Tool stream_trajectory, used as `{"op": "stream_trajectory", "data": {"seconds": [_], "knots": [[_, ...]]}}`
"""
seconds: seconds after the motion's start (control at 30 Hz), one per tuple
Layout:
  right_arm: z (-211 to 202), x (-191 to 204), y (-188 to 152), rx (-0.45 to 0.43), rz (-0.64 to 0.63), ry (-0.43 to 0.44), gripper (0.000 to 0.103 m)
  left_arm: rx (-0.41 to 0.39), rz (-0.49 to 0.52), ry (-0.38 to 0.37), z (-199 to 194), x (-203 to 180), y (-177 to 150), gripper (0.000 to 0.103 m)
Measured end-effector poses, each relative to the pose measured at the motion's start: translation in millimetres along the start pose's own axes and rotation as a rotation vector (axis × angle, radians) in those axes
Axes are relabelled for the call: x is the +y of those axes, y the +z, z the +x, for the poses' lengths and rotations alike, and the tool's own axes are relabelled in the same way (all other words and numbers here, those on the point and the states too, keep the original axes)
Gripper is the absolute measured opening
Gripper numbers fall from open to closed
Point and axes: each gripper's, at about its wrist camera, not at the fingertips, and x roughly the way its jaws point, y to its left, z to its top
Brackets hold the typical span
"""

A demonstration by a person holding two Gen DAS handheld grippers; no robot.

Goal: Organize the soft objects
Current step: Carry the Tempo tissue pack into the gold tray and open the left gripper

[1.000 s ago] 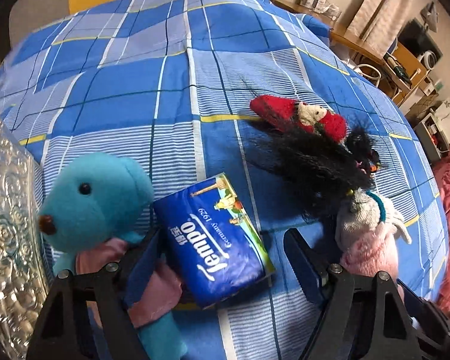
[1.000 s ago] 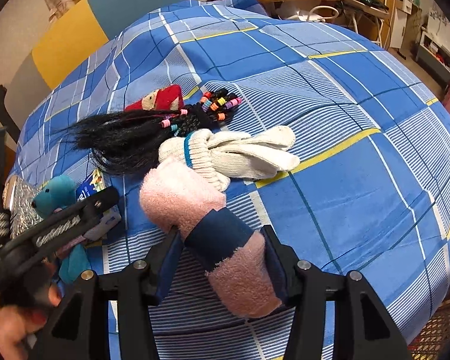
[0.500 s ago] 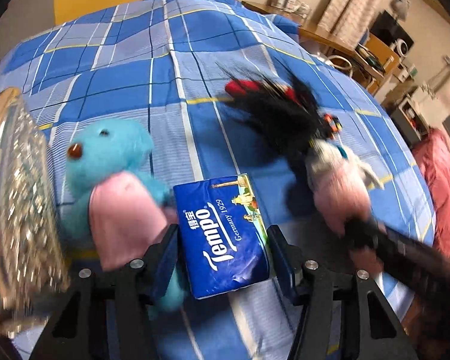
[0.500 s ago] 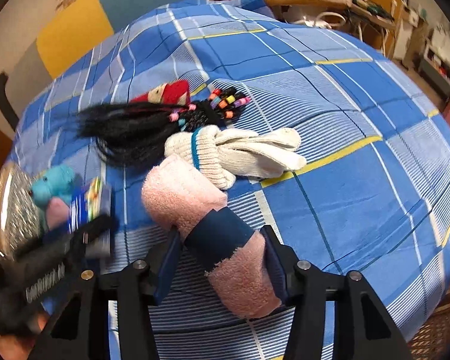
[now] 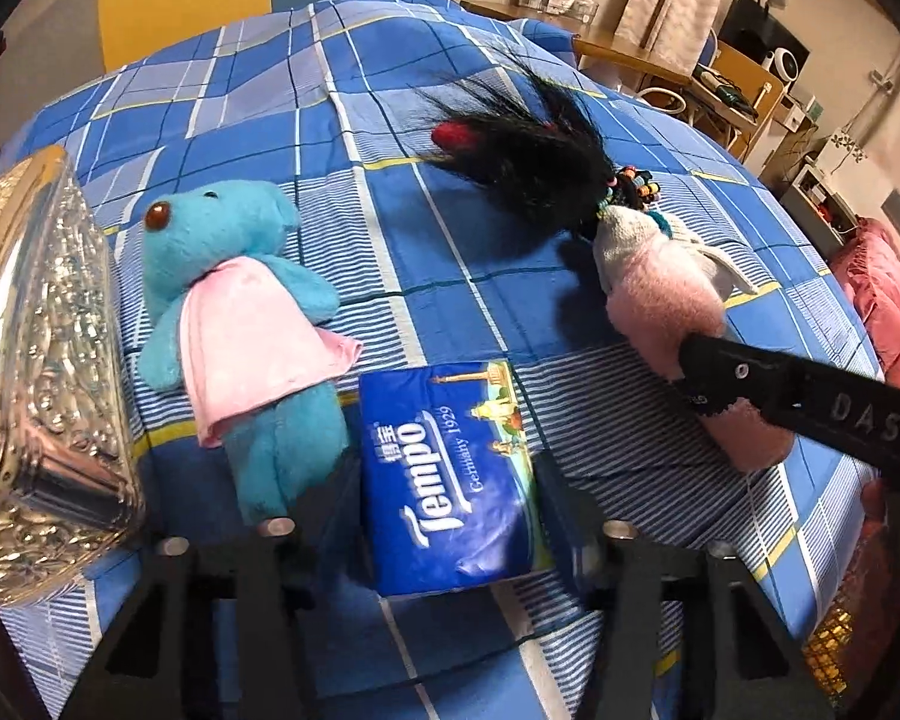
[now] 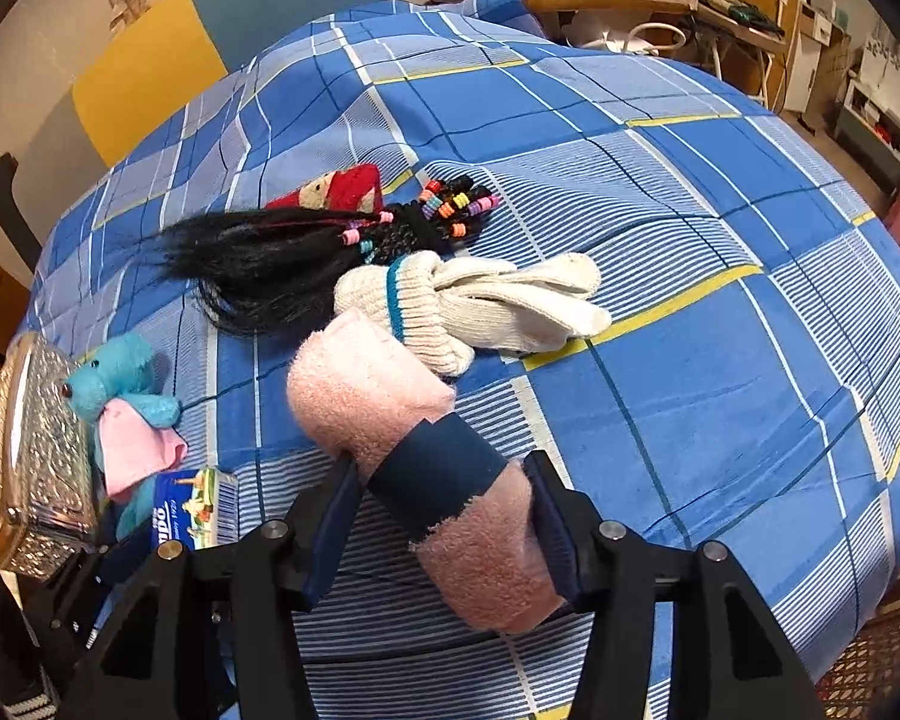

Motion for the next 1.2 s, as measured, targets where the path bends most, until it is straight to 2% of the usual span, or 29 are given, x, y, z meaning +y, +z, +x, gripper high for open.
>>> {"op": "stream_trajectory", "data": {"seconds": [0.13,0.33,0.5,0.67,0.83,1.0,1.2], "knots": [[2,7,-2,0.000,-0.055,-0.021,0.051,-0.016,-0.035,-0.039,-11,9,-7,0.055],[-11,5,1,-0.059,-0.042,0.067,0.051,-0.064,-0.049,-0.096,-37,16,-27,0.055],[-8,14,0,-0.026,-0.062,0.151,0.051,-0.071,-0.052,-0.123,-54,21,-48,0.055],[-7,26,-3,-0.022,-0.126,0.138,0.051,-0.100,-0.051,-0.143,-81,30,-68,0.055],[4,33,-5,0.021,-0.174,0.102,0.051,-0.140,-0.080,-0.152,-114,55,-84,0.055],[8,45,-12,0.021,-0.261,0.035,0.054,-0.178,-0.131,-0.140,-144,89,-95,0.055],[7,56,-18,0.010,-0.338,-0.023,0.055,-0.238,-0.179,-0.089,-179,137,-110,0.055]]}}
